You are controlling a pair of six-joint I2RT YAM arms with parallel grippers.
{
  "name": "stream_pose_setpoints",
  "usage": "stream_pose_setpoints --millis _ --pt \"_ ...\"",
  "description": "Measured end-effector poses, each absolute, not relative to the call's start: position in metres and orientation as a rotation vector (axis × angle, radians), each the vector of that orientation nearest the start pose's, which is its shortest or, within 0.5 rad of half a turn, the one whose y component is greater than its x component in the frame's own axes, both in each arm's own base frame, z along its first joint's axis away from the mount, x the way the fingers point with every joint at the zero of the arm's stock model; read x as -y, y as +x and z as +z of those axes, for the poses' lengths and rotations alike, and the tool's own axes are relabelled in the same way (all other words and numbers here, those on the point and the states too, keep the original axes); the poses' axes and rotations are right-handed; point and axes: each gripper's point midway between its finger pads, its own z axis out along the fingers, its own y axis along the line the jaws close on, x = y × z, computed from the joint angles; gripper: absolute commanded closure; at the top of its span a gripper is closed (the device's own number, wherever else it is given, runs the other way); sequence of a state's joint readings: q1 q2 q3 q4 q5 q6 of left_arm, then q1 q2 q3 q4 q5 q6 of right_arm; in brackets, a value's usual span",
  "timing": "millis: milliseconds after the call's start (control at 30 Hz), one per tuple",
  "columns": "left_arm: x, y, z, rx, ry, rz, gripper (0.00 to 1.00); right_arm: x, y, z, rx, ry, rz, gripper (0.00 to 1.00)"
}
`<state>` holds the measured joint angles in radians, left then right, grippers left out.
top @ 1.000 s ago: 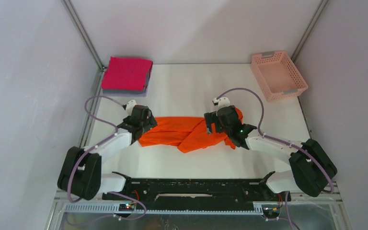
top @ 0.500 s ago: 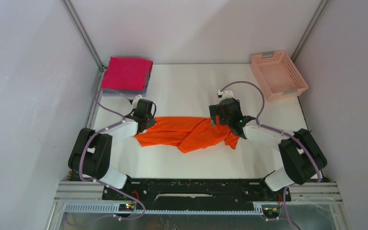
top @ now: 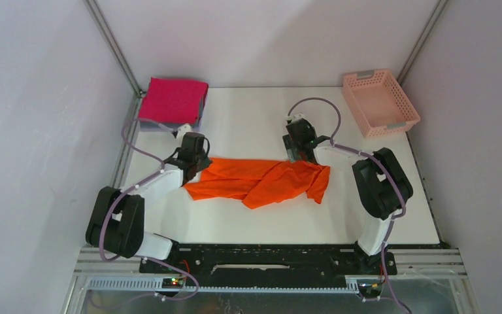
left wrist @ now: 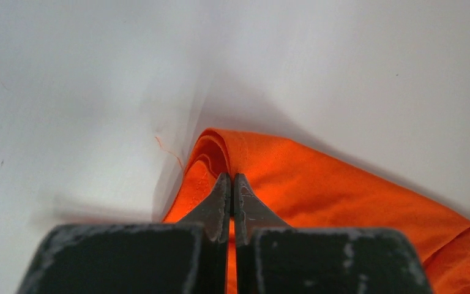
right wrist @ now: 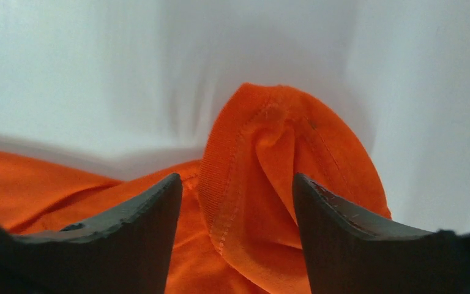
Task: Fold and stack the t-shirts
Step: Flatten out the T-shirt at the center of the board.
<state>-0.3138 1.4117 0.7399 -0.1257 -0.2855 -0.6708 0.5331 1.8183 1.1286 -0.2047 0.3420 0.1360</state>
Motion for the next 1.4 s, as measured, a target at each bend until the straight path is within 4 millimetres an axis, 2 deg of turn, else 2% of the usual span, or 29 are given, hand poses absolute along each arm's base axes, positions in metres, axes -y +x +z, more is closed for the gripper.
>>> stream_pose_setpoints --millis 67,133,200,267,300,400,500,567,633,733,867,1000,1067,1133,1200,1300,1400 --pt "0.088 0.35 0.072 -2.253 -0.547 -0.162 1.0 -0.167 0.393 0.038 -2.417 -0.312 -0.134 0.36" --pt "0.088 0.351 0.076 -2.24 -0.545 -0.169 1.0 -0.16 0.388 0.032 -2.452 -0.289 -0.15 0.43" --pt "0.088 0.352 0.078 -2.232 -0.545 -0.171 1.0 -0.154 0.386 0.029 -2.473 -0.256 -0.171 0.58" --pt "0.087 0.352 0.079 -2.229 -0.542 -0.167 1.0 -0.147 0.386 0.028 -2.479 -0.21 -0.196 0.76" --pt "0.086 0.352 0.08 -2.226 -0.541 -0.164 1.0 -0.144 0.386 0.029 -2.478 -0.182 -0.208 0.81" --pt "0.084 0.352 0.084 -2.21 -0.545 -0.154 1.0 -0.134 0.39 0.034 -2.459 -0.107 -0.241 0.89" --pt "0.082 0.352 0.097 -2.178 -0.541 -0.16 1.0 -0.129 0.394 0.055 -2.405 -0.057 -0.243 0.99" --pt "0.079 0.351 0.113 -2.135 -0.544 -0.171 1.0 -0.125 0.397 0.086 -2.329 -0.015 -0.218 1.0" --pt "0.076 0.349 0.137 -2.068 -0.548 -0.189 1.0 -0.121 0.394 0.124 -2.231 0.027 -0.171 1.0" --pt "0.065 0.339 0.187 -1.917 -0.563 -0.227 1.0 -0.113 0.38 0.19 -2.059 0.086 -0.068 1.0" --pt "0.047 0.302 0.28 -1.621 -0.566 -0.339 1.0 -0.094 0.337 0.297 -1.748 0.156 0.132 1.0" --pt "0.027 0.25 0.348 -1.373 -0.556 -0.436 1.0 -0.079 0.285 0.38 -1.486 0.16 0.292 1.0" --pt "0.017 0.224 0.373 -1.274 -0.558 -0.466 1.0 -0.072 0.26 0.407 -1.391 0.152 0.348 1.0" --pt "0.008 0.2 0.395 -1.196 -0.556 -0.492 1.0 -0.063 0.226 0.437 -1.283 0.136 0.41 1.0" --pt "0.001 0.178 0.414 -1.131 -0.552 -0.518 1.0 -0.055 0.199 0.459 -1.209 0.119 0.451 1.0" --pt "-0.008 0.152 0.433 -1.06 -0.547 -0.543 1.0 -0.045 0.169 0.483 -1.124 0.109 0.485 1.0" --pt "-0.011 0.146 0.437 -1.047 -0.552 -0.54 1.0 -0.037 0.158 0.487 -1.104 0.119 0.481 1.0"
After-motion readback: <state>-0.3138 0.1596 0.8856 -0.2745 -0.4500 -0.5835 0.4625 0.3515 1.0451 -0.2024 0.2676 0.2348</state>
